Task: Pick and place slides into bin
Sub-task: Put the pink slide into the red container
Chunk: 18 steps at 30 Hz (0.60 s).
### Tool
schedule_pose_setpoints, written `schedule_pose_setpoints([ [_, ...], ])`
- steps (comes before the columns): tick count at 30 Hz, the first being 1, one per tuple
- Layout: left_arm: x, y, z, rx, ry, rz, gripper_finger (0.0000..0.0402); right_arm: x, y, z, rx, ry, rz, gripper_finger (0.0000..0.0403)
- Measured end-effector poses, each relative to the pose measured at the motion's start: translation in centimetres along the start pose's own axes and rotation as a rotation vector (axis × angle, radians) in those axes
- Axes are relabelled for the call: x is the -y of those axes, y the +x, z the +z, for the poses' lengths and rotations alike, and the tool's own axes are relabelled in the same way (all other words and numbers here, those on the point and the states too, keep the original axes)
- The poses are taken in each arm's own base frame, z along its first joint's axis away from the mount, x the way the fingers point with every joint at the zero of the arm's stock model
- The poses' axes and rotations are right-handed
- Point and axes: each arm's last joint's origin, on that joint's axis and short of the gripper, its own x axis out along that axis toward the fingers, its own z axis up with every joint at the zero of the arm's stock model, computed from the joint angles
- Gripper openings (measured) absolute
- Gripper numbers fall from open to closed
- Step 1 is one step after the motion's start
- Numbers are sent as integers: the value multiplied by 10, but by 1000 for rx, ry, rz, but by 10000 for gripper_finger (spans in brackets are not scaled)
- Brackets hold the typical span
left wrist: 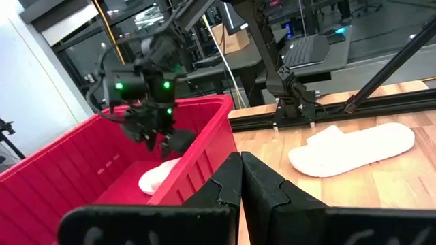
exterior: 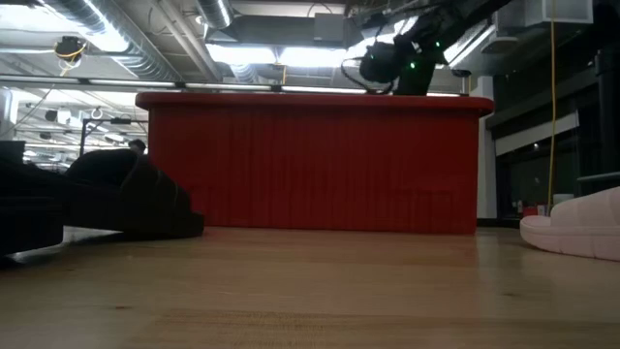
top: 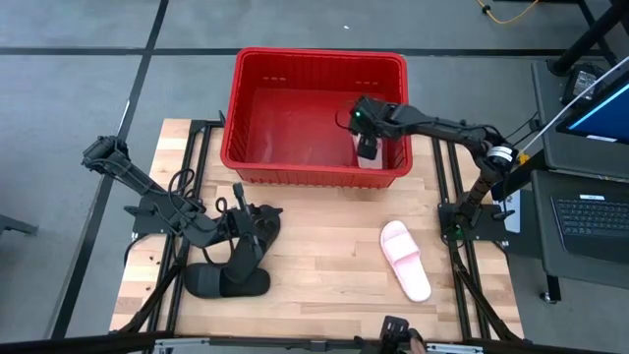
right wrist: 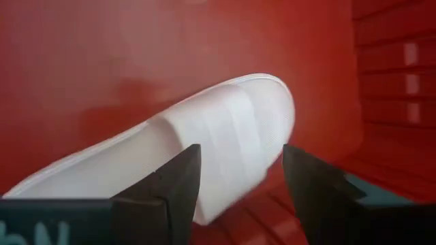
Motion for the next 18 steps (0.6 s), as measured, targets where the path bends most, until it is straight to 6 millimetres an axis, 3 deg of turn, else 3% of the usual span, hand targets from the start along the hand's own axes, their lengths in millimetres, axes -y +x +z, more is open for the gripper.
schedule_pose_setpoints([
  [4, 0, 0, 0, 0, 0, 1, 2, 8, -22, 10, -6, 25, 7, 205],
  [11, 0, 0, 0, 0, 29, 1, 2, 22, -80, 28, 28, 55, 12, 183],
  [18, 0, 0, 0, 0, 52, 1, 2, 32, -123, 36, 86, 150, 9, 167],
])
